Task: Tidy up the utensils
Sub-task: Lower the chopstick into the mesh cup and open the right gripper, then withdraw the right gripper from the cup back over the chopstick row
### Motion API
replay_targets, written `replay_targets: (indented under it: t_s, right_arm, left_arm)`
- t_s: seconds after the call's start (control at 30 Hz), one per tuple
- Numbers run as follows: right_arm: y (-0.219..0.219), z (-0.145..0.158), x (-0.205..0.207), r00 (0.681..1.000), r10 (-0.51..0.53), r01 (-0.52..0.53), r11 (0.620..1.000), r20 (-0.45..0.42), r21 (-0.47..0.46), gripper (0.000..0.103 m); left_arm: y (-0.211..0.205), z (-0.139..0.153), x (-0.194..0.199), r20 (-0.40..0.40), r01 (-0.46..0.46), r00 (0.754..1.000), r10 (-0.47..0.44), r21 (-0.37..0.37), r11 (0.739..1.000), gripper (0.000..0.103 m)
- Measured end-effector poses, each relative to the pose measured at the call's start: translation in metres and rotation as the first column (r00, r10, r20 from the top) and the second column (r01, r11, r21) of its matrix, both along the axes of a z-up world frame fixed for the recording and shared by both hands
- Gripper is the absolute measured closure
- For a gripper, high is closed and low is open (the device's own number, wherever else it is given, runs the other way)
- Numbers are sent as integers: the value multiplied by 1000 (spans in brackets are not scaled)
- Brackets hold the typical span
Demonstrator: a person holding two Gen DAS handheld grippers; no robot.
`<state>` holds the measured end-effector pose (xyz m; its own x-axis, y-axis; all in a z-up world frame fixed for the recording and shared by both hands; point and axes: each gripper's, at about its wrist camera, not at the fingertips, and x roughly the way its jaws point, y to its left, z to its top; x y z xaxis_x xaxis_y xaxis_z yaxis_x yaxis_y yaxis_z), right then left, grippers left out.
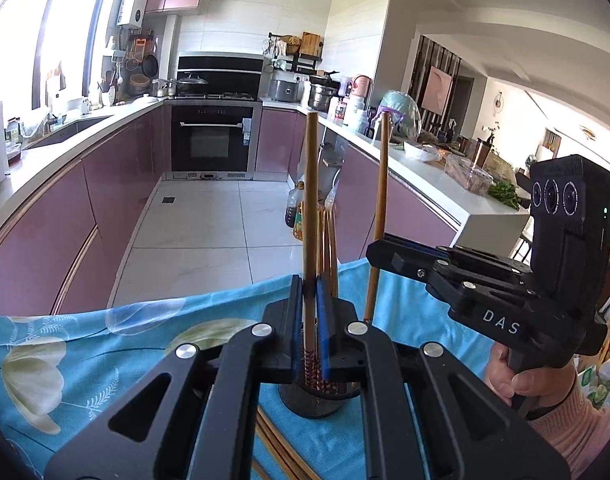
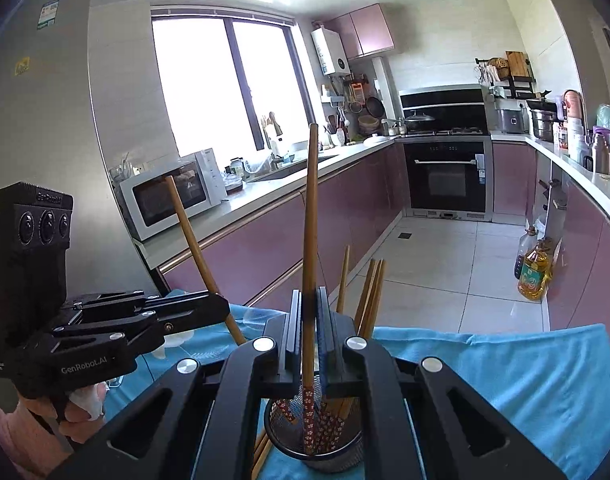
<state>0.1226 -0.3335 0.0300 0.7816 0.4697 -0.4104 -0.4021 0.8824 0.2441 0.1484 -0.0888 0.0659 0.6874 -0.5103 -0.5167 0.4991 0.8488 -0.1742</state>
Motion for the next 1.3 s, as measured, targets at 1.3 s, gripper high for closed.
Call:
replay_targets:
  t_s: [1.3]
  right_arm:
    - [4,-39,12,983,-17,10,999,-185,-36,86]
  left_arm:
    - [16,-62,10,-109,-26,994,26,0,1000,86]
